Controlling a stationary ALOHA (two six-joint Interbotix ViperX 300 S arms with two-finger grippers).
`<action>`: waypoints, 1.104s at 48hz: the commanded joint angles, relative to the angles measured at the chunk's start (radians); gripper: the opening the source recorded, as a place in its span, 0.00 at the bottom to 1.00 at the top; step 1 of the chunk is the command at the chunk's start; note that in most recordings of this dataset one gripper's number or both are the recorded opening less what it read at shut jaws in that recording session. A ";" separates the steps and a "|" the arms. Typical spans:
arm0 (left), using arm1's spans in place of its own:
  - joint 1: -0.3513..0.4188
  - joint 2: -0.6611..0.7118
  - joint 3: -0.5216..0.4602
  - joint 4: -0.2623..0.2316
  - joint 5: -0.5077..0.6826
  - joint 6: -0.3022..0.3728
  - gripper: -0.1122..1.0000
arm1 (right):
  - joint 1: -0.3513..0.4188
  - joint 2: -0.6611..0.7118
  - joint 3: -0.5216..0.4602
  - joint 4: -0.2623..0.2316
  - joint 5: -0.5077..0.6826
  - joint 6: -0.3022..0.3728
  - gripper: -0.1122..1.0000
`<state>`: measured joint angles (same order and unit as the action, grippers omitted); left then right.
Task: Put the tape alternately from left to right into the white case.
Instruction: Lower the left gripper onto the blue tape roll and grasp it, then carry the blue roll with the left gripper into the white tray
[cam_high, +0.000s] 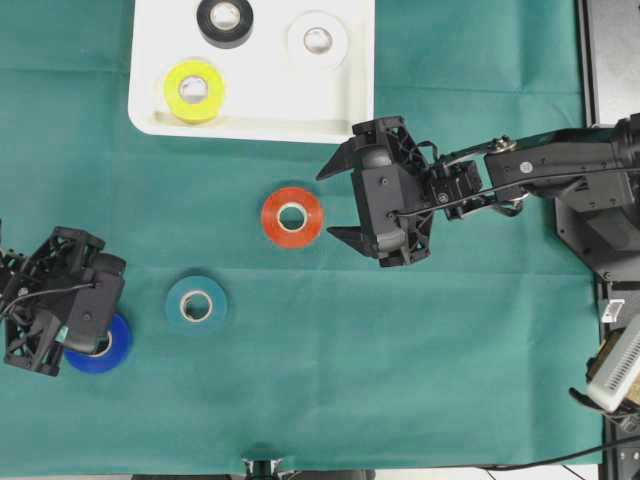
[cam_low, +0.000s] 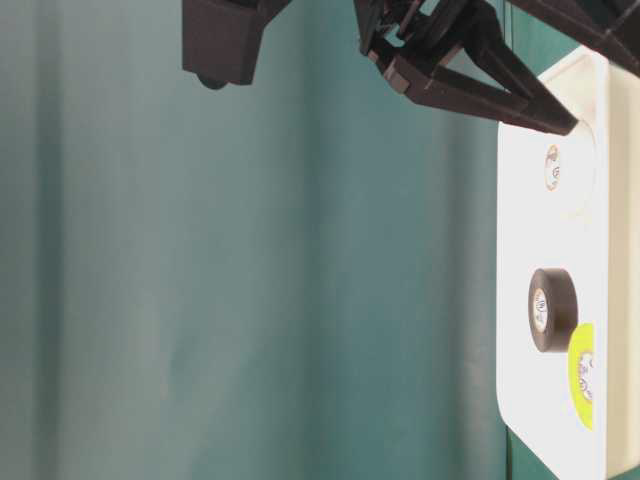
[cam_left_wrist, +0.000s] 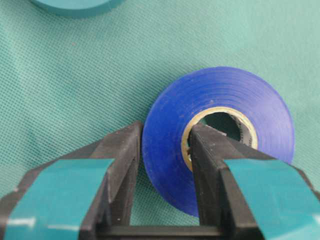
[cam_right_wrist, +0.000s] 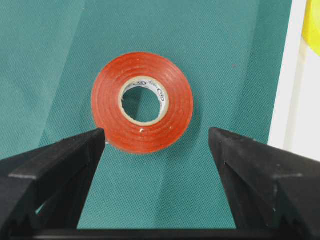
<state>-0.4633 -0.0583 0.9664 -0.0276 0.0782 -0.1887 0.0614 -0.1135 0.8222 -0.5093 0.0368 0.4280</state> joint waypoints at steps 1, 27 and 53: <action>-0.006 -0.017 -0.018 -0.002 -0.003 -0.008 0.34 | 0.003 -0.021 -0.011 0.002 -0.008 0.003 0.84; -0.003 -0.117 -0.037 -0.002 -0.003 -0.009 0.34 | 0.003 -0.020 -0.011 0.002 -0.008 0.003 0.84; 0.163 -0.167 -0.072 0.003 -0.005 0.002 0.34 | 0.003 -0.003 -0.011 0.002 -0.008 0.003 0.84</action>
<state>-0.3421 -0.2071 0.9235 -0.0276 0.0798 -0.1917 0.0614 -0.1104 0.8222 -0.5108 0.0368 0.4295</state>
